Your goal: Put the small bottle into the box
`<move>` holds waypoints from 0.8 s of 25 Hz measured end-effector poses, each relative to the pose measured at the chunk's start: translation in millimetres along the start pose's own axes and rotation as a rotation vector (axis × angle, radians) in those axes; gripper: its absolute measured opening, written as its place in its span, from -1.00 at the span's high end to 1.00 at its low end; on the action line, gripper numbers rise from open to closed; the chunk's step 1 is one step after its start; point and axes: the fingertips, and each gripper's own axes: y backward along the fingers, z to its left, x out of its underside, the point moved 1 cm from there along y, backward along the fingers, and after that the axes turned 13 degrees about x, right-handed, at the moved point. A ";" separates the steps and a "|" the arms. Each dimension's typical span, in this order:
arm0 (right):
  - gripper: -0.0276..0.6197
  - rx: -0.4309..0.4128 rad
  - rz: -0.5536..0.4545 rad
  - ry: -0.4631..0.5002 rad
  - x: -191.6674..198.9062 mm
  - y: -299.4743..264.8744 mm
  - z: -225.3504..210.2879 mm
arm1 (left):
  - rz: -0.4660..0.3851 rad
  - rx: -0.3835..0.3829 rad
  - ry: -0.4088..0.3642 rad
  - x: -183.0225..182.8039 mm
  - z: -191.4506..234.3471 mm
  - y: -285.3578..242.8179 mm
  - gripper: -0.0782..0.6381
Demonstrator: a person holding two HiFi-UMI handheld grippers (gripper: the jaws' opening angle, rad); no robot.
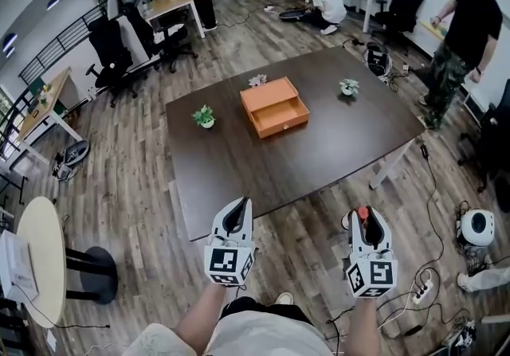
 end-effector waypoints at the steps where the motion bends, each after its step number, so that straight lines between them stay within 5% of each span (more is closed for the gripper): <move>1: 0.49 -0.001 0.000 0.000 1.1 -5.6 -4.4 | -0.002 0.002 -0.002 0.2 -1.3 -8.6 0.78; 10: 0.49 -0.026 -0.010 0.021 6.9 -60.0 -18.8 | -0.018 0.013 0.008 11.5 8.6 -71.0 0.78; 20: 0.49 -0.100 0.006 0.103 -5.4 -189.9 1.2 | -0.062 -0.048 0.078 23.2 86.7 -165.0 0.78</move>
